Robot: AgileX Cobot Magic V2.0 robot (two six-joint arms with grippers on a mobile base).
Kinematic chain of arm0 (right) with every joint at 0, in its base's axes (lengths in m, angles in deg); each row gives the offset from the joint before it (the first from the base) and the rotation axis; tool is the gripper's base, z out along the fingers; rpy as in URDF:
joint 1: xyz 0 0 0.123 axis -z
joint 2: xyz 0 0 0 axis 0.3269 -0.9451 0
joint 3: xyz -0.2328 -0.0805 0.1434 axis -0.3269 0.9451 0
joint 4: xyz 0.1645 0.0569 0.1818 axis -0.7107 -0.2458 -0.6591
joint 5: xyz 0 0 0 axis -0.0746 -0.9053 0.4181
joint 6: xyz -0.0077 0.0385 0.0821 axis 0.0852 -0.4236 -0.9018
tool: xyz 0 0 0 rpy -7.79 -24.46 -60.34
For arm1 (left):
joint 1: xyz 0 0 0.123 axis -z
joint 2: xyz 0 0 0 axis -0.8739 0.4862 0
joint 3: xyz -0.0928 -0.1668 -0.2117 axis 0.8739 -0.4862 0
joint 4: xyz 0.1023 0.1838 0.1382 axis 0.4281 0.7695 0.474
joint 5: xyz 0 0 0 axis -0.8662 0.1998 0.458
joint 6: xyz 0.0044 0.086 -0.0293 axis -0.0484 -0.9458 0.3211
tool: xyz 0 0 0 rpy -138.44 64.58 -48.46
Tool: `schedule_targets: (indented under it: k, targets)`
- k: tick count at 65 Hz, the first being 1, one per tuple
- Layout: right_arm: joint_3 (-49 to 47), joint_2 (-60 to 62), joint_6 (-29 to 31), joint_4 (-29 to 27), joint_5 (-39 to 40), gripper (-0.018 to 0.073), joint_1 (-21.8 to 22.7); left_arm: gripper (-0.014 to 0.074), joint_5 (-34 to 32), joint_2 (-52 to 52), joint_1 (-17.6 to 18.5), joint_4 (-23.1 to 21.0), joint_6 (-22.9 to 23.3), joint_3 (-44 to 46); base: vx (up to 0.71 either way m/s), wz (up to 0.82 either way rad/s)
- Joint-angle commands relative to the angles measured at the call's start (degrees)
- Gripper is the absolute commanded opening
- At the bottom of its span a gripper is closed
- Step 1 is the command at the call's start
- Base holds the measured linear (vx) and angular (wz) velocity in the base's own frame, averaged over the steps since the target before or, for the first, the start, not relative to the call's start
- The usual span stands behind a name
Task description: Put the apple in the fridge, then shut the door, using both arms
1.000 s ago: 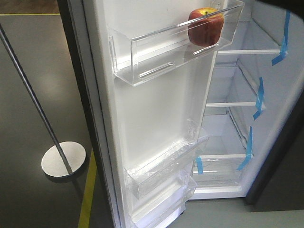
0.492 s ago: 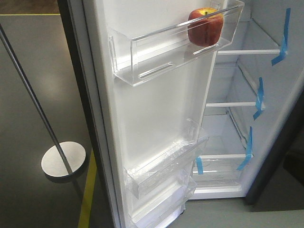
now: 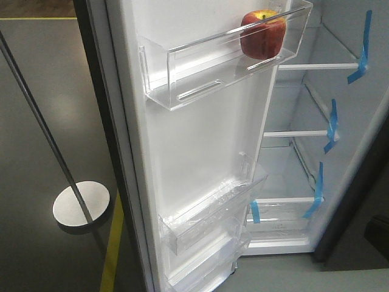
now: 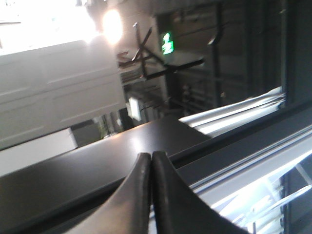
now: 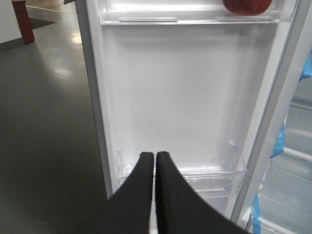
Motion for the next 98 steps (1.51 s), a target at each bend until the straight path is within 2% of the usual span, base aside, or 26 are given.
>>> schedule_targets:
  k: [1,11,18,29,38,51,63,66,87,98]
  targets:
    - [-1.3,-0.6,0.2,-2.5,3.5,-0.0005,0.1,-0.0006,-1.1,5.9,0.1,-0.3,-1.4,5.1,0.00,0.00]
    - [-1.3,-0.6,0.2,-2.6,3.6,-0.0005,0.1,-0.0006,2.5,19.0,0.1,-0.5,-5.4,11.5,0.00,0.00]
    - [-1.3,-0.6,0.2,-2.6,3.6,-0.0005,0.1,-0.0006,5.7,27.6,0.1,-0.4,-6.0,17.7,0.00,0.00]
    - [-1.3,-0.6,0.2,-2.6,3.5,-0.0005,0.1,-0.0006,9.2,42.2,0.1,-2.3,-14.0,30.8,0.00,0.00]
    - [-1.3,-0.6,0.2,-2.6,3.5,-0.0005,0.1,-0.0006,12.2,52.5,0.1,-8.5,-22.0,42.4,0.00,0.00]
    - [-1.3,-0.6,0.2,-2.6,3.3,-0.0005,0.1,-0.0006,21.9,66.8,0.1,-23.3,-35.3,58.0,0.00,0.00]
    - [-1.3,-0.6,0.2,-2.5,2.6,-0.0005,0.1,-0.0006,29.8,76.6,0.1,-36.4,-44.4,65.5,0.00,0.00]
    - [-1.3,-0.6,0.2,-2.5,2.4,-0.0005,0.1,-0.0006,31.7,78.6,0.1,-38.6,-45.8,66.4,0.00,0.00]
    - [-1.3,-0.6,0.0,-2.8,1.9,-0.0005,0.1,0.0029,46.1,87.3,0.4,-38.6,-46.0,67.5,0.00,0.00]
    - [-1.3,-0.6,-1.5,-2.8,1.9,-0.0005,0.1,0.0094,49.2,89.4,1.9,-38.6,-46.9,67.5,0.00,0.00]
